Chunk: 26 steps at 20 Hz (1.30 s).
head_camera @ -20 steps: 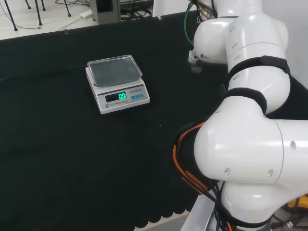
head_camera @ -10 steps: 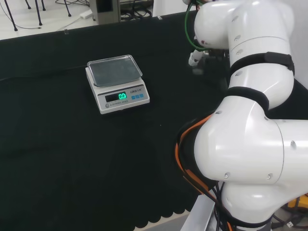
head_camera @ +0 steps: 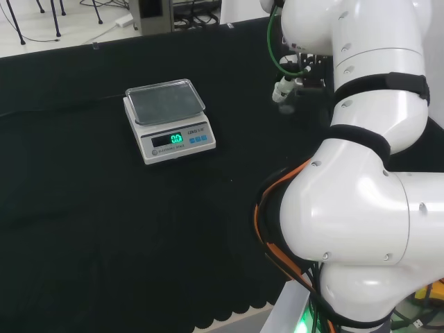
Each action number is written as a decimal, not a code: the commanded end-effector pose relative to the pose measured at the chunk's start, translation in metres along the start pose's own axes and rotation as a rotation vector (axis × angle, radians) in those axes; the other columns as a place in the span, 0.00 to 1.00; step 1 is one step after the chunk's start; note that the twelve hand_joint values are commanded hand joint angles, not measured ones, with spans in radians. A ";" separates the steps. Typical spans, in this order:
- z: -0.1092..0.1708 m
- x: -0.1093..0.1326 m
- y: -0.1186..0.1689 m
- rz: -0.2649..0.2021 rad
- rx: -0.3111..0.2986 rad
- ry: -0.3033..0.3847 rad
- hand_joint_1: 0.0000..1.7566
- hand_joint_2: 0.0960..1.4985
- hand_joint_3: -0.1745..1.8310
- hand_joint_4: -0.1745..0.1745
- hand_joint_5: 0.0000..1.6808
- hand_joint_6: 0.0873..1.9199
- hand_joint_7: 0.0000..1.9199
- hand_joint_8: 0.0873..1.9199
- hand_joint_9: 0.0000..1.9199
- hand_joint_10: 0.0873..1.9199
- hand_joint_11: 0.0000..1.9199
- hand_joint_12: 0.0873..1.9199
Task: Pick up the beaker.
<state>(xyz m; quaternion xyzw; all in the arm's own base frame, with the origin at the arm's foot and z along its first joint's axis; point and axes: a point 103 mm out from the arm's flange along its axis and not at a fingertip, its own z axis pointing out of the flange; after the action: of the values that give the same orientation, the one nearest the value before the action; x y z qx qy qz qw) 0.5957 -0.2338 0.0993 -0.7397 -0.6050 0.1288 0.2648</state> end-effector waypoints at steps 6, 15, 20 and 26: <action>-0.142 0.017 -0.049 -0.114 -0.114 -0.119 0.88 0.78 0.09 0.00 0.40 0.74 0.27 0.61 0.30 0.76 0.41 0.73; -0.165 0.034 -0.071 -0.214 0.020 -0.123 0.88 0.78 0.09 0.00 0.40 0.73 0.28 0.62 0.31 0.76 0.41 0.72; -0.176 0.045 -0.084 -0.231 0.002 -0.167 0.88 0.78 0.09 0.00 0.40 0.73 0.29 0.62 0.32 0.76 0.41 0.72; -0.186 0.068 -0.099 -0.287 0.003 -0.203 0.88 0.78 0.09 0.00 0.40 0.73 0.29 0.62 0.32 0.76 0.41 0.71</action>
<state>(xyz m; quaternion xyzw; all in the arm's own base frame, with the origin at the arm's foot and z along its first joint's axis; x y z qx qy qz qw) 0.6256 -0.2418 0.2324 -0.7137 -0.6532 0.1227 0.2212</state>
